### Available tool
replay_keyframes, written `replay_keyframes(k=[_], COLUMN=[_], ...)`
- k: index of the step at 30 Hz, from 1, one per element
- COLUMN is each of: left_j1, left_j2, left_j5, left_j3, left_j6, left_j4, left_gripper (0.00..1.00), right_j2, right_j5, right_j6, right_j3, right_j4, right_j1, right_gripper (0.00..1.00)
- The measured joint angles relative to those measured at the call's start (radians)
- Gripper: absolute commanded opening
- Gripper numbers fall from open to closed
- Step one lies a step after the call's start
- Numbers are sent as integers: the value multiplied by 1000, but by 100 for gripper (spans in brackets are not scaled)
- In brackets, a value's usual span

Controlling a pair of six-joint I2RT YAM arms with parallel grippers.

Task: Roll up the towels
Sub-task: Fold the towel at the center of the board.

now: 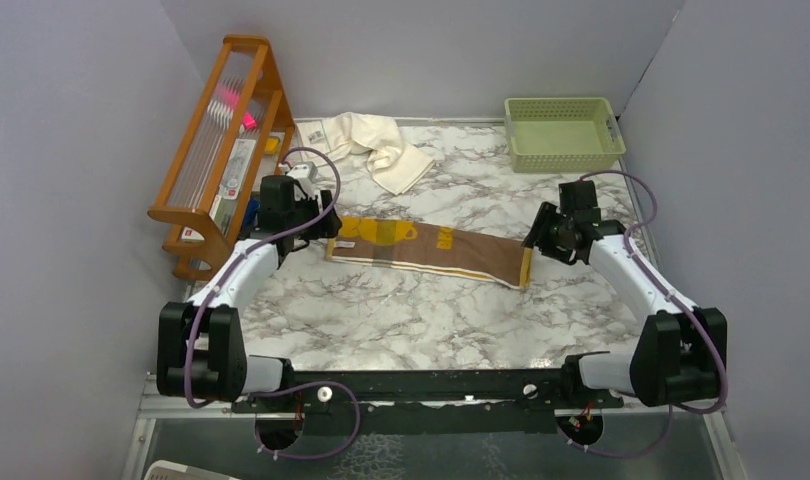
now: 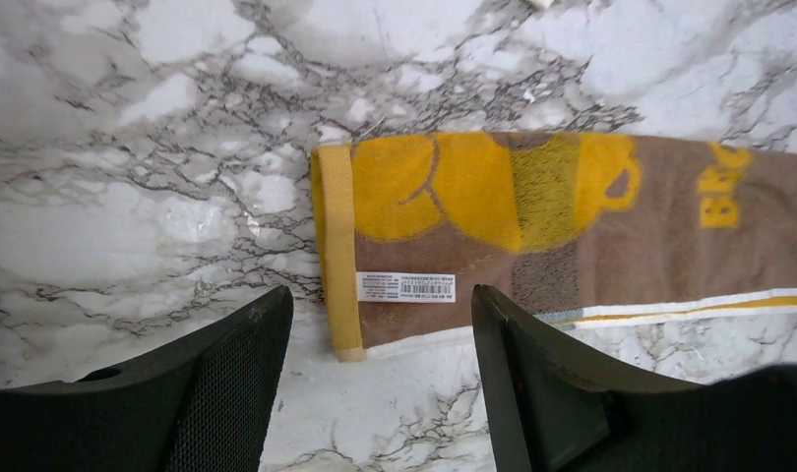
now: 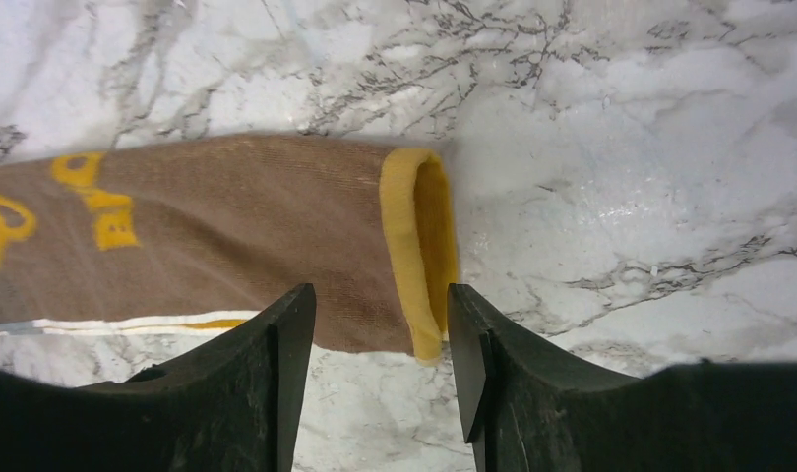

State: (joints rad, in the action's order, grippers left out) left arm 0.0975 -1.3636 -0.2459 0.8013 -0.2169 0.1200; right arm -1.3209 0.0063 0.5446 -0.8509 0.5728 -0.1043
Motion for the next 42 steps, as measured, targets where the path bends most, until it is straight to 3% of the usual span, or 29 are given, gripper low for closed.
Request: replay_keyframes(k=[4, 7, 10, 13, 16, 22, 28, 42], left_j1=[0, 0, 0, 0, 7, 55, 115, 119], left_j2=[65, 55, -8, -103, -168, -217, -258, -244], left_j5=[-2, -17, -57, -109, -144, -166, -157, -6], left_j3=[9, 18, 42, 76, 94, 115, 121, -54], left_j6=[-6, -8, -18, -42, -67, -102, -136, -254], left_j4=[-4, -6, -5, -6, -7, -22, -45, -136], left_gripper=[67, 52, 37, 30, 24, 17, 16, 16], right_j2=[60, 67, 64, 32, -24, -98, -172, -318], right_j5=[5, 3, -39, -113, -187, -269, -275, -241], right_j6=[0, -8, -33, -53, -61, -68, -70, -67], right_j3=[0, 0, 2, 2, 2, 2, 3, -16], right_j4=[-12, -27, -63, -113, -146, -188, -192, -193], right_j1=[0, 0, 1, 1, 0, -29, -39, 16], right_gripper=[49, 42, 24, 7, 2, 1, 1, 1])
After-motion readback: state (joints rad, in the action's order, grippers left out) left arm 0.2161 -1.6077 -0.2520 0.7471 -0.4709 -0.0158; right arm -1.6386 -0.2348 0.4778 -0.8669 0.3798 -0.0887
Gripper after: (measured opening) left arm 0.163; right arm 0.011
